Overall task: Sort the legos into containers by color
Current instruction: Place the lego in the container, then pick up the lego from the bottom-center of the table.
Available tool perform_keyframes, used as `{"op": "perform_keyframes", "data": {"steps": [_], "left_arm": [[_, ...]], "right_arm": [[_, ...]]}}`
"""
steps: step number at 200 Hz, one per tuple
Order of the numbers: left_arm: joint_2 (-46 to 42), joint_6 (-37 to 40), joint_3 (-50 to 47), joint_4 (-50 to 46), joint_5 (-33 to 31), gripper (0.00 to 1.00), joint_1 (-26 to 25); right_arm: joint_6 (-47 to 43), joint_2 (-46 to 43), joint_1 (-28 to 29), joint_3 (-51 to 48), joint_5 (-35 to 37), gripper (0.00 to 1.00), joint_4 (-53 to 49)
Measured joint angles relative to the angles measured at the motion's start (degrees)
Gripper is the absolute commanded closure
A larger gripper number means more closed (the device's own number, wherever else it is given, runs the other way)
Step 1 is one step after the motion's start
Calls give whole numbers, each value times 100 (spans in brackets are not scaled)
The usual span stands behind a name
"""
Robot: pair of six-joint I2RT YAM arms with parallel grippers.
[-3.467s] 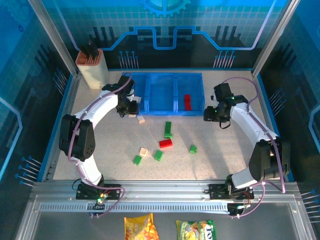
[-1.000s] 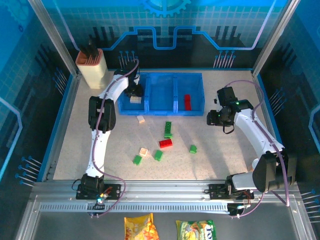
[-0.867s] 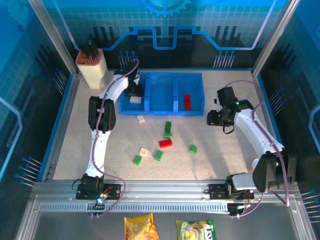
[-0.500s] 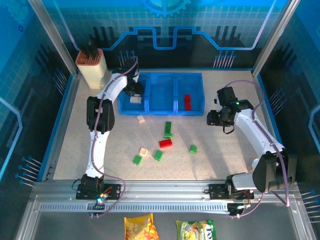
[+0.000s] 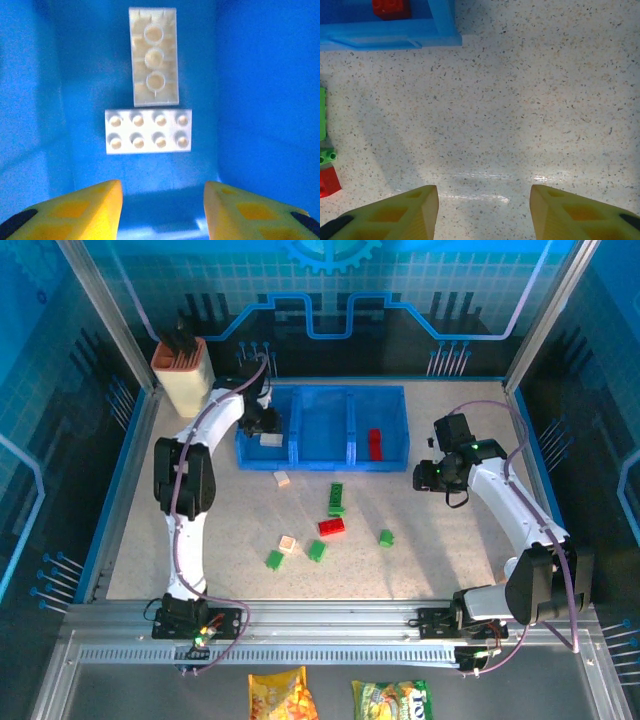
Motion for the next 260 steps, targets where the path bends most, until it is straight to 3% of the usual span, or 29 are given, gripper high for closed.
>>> {"op": "perform_keyframes", "data": {"steps": [74, 170, 260], "left_arm": [[-1294, -251, -1672, 326, 247, 52, 0], [-2774, -409, -3650, 579, 417, 50, 0], [-3748, -457, -4288, 358, 542, 49, 0]], "right_arm": [[90, 219, 144, 0, -63, 47, 66], [369, 782, 807, 9, -39, 47, 278], [826, 1082, 1287, -125, -22, 48, 605]]}}
